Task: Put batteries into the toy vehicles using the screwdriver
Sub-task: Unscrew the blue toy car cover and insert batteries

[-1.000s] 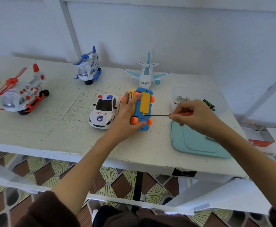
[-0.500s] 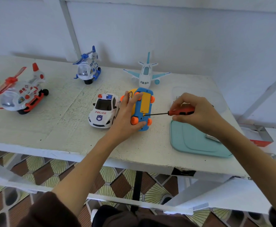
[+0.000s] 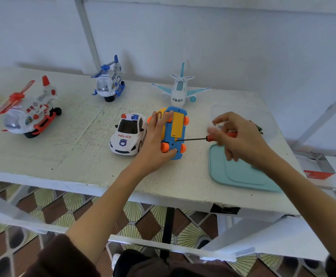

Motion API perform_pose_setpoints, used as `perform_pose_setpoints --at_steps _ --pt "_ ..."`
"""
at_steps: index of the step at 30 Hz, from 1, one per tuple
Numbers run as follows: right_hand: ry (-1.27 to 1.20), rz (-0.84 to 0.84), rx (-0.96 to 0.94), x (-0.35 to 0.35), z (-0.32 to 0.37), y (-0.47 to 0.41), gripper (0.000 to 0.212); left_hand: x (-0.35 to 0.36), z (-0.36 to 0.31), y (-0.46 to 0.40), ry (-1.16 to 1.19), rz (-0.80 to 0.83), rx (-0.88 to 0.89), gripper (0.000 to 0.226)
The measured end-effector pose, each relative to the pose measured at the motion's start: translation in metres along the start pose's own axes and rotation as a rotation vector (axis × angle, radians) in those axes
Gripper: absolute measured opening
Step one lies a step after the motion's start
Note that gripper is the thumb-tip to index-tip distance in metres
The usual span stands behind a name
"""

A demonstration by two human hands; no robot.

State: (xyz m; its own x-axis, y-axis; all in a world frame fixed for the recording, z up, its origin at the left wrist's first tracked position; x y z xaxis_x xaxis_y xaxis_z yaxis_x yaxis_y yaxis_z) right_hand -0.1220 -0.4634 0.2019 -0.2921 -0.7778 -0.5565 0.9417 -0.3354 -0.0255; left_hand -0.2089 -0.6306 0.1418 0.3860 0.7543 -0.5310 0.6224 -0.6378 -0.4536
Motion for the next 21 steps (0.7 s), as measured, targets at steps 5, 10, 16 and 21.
perform_pose_setpoints --at_steps 5,10,16,21 --pt "-0.005 -0.015 -0.033 -0.0065 0.0025 0.0019 0.015 -0.0012 0.0014 0.0014 -0.018 -0.022 0.011 0.073" --pt "-0.032 0.013 -0.055 -0.0045 -0.0001 0.0040 0.034 -0.0006 -0.0008 0.0027 -0.021 -0.015 -0.023 0.073" --pt "-0.002 -0.025 -0.041 -0.0069 -0.0026 0.0032 0.020 -0.0027 0.0033 0.0029 0.015 -0.059 -0.021 0.080" --pt "0.032 0.025 -0.062 0.0004 -0.0033 0.0066 0.041 -0.0034 0.0035 0.0018 -0.010 -0.076 -0.018 0.078"
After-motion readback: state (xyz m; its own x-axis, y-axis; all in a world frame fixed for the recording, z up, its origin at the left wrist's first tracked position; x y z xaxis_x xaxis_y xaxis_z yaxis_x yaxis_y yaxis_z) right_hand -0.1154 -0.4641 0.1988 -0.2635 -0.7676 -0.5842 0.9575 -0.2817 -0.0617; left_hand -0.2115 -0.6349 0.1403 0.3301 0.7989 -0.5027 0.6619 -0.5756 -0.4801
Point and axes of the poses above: each hand's wrist, its own y-axis away from the middle knuckle, its own x-axis out of the palm, z = x × y, the point moved 7 cm from there along -y, towards the middle knuckle, and after that the axes turned 11 degrees about x, right-handed, at the moved point
